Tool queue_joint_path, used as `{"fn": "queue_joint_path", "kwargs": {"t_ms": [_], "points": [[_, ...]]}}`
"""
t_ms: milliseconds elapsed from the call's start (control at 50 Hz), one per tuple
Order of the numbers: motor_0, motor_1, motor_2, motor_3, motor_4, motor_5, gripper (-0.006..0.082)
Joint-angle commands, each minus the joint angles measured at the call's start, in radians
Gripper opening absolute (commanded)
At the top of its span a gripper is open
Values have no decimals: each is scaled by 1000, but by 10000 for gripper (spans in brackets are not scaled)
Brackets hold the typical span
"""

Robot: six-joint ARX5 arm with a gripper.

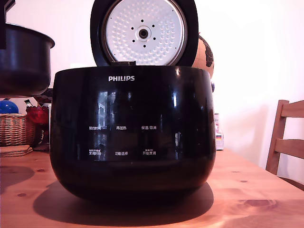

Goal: Place the pot you are holding inside the rice cooker

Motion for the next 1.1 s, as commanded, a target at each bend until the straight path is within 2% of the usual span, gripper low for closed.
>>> {"fn": "queue_joint_path", "kwargs": {"t_ms": [0,240,420,820,1080], "points": [[1,-43,30,21,-19,-5,-21],[0,-80,30,21,-13,-6,-21],[-41,-125,30,22,61,-31,-21],[-273,-164,30,41,73,-31,-21],[-377,-156,30,97,113,-30,-21]]}}
